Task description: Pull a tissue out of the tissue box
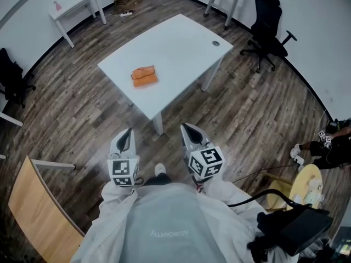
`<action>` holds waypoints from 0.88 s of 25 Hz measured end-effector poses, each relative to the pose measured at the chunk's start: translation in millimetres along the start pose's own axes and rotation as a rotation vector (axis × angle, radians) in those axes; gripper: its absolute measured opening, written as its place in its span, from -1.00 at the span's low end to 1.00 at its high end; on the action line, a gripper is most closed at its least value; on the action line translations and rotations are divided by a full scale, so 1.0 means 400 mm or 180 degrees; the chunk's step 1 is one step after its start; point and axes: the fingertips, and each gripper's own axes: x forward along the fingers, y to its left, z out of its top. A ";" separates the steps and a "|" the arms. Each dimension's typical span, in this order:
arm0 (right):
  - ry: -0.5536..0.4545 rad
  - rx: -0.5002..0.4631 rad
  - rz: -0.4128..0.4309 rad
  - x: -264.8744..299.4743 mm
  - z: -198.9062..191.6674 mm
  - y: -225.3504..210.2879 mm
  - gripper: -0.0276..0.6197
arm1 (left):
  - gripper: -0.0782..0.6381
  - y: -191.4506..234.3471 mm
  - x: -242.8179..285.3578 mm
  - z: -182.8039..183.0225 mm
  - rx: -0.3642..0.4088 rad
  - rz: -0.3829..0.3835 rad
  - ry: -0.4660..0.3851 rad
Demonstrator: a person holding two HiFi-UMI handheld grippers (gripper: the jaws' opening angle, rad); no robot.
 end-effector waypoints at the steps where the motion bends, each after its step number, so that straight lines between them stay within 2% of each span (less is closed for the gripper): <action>1: 0.0005 0.0000 -0.0005 0.011 0.002 -0.002 -0.91 | -0.78 0.009 0.009 0.000 -0.0007 0.0000 0.0006; 13: 0.0020 -0.0015 -0.0121 0.124 0.036 -0.040 -0.91 | -0.78 0.081 0.126 0.019 -0.0027 -0.0102 -0.0029; 22: 0.0011 -0.0038 -0.0160 0.188 0.045 -0.031 -0.91 | -0.78 0.140 0.164 0.019 -0.0034 -0.0136 -0.0051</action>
